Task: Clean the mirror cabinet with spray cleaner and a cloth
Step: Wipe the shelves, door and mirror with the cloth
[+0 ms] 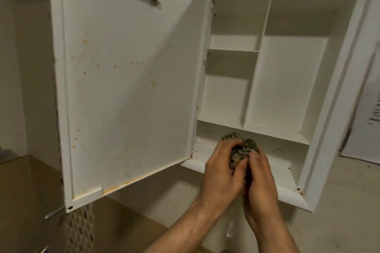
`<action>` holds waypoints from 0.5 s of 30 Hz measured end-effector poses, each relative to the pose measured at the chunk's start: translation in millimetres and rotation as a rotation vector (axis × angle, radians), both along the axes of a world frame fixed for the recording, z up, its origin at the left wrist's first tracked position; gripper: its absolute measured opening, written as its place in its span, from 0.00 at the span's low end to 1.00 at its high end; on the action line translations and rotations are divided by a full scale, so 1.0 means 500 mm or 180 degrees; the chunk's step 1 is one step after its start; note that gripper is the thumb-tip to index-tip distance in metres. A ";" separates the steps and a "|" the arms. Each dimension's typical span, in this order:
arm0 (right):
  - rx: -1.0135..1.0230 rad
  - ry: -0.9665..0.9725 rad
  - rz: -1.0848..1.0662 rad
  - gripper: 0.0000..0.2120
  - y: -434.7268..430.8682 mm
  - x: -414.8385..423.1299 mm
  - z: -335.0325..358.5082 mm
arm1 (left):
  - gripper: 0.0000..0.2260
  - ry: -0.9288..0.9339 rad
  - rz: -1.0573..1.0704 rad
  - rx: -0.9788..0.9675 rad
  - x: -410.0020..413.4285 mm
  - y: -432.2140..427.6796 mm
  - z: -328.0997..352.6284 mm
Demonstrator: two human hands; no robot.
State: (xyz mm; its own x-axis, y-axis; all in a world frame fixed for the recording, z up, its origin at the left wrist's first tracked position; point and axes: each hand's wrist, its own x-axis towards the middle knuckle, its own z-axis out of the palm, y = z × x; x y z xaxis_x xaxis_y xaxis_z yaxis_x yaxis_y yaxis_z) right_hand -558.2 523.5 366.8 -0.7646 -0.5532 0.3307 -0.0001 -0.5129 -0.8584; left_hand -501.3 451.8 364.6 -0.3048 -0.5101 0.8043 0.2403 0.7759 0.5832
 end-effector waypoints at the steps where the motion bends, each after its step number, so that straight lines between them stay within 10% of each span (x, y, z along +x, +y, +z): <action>1: -0.0157 -0.0433 0.0241 0.22 -0.004 -0.004 0.006 | 0.20 -0.0231 -0.0241 0.0108 -0.004 0.012 -0.013; 6: -0.0185 -0.1144 0.0229 0.13 0.008 -0.050 0.000 | 0.22 -0.0772 -0.0405 -0.0092 -0.017 0.013 -0.042; 15: 0.1136 0.0256 -0.1514 0.26 0.020 -0.148 0.015 | 0.13 -0.1003 0.0629 -0.0176 -0.045 -0.082 -0.088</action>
